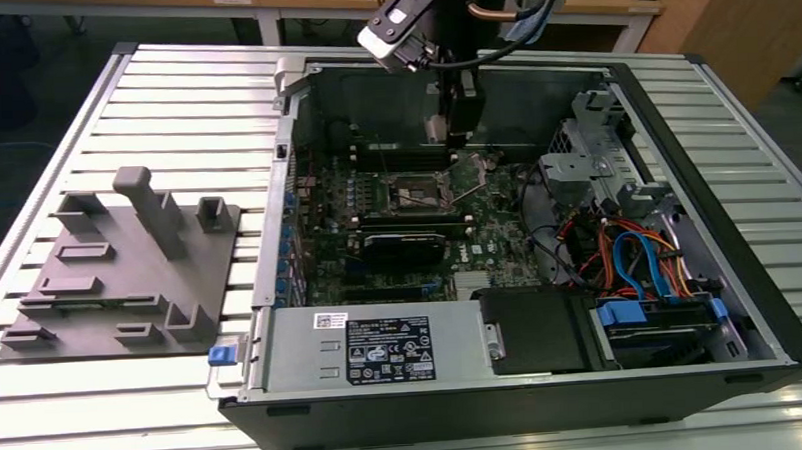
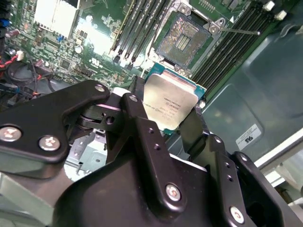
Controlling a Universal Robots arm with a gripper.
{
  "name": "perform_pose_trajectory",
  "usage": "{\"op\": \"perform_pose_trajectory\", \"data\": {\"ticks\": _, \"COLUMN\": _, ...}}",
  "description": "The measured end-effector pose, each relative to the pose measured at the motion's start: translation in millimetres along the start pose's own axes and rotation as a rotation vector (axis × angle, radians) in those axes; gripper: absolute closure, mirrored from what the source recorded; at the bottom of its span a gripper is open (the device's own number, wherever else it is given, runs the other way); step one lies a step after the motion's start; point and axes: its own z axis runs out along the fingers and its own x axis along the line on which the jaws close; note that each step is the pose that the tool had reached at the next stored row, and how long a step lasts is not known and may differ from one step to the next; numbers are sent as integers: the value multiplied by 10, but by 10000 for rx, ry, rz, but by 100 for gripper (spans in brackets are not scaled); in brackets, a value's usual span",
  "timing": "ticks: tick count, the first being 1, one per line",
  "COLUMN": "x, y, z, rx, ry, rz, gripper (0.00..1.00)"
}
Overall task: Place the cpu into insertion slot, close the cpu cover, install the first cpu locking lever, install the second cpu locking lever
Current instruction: 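Place the cpu into insertion slot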
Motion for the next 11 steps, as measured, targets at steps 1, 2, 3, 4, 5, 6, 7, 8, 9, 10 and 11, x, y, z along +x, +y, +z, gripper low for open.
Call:
{"op": "perform_pose_trajectory", "data": {"ticks": 1, "x": 0, "y": -2, "z": 16, "rx": 1, "ry": 7, "rz": -79, "gripper": 46}}
{"op": "perform_pose_trajectory", "data": {"ticks": 2, "x": 1, "y": -4, "z": 34, "rx": 2, "ry": 12, "rz": -131, "gripper": 46}}
{"op": "perform_pose_trajectory", "data": {"ticks": 3, "x": 4, "y": -6, "z": 52, "rx": 3, "ry": 14, "rz": -155, "gripper": 46}}
{"op": "perform_pose_trajectory", "data": {"ticks": 4, "x": 5, "y": -7, "z": 70, "rx": 3, "ry": 14, "rz": -157, "gripper": 46}}
{"op": "perform_pose_trajectory", "data": {"ticks": 5, "x": 5, "y": -9, "z": 89, "rx": 3, "ry": 14, "rz": -158, "gripper": 46}}
{"op": "perform_pose_trajectory", "data": {"ticks": 6, "x": 5, "y": -13, "z": 107, "rx": 3, "ry": 14, "rz": -155, "gripper": 46}}
{"op": "perform_pose_trajectory", "data": {"ticks": 7, "x": 5, "y": -15, "z": 125, "rx": 3, "ry": 12, "rz": -130, "gripper": 46}}
{"op": "perform_pose_trajectory", "data": {"ticks": 8, "x": 8, "y": -17, "z": 144, "rx": 2, "ry": 9, "rz": -85, "gripper": 46}}
{"op": "perform_pose_trajectory", "data": {"ticks": 9, "x": 15, "y": -19, "z": 161, "rx": 1, "ry": 3, "rz": -36, "gripper": 46}}
{"op": "perform_pose_trajectory", "data": {"ticks": 10, "x": 21, "y": -21, "z": 179, "rx": 1, "ry": 0, "rz": 4, "gripper": 46}}
{"op": "perform_pose_trajectory", "data": {"ticks": 11, "x": 30, "y": -23, "z": 196, "rx": 0, "ry": -2, "rz": 25, "gripper": 46}}
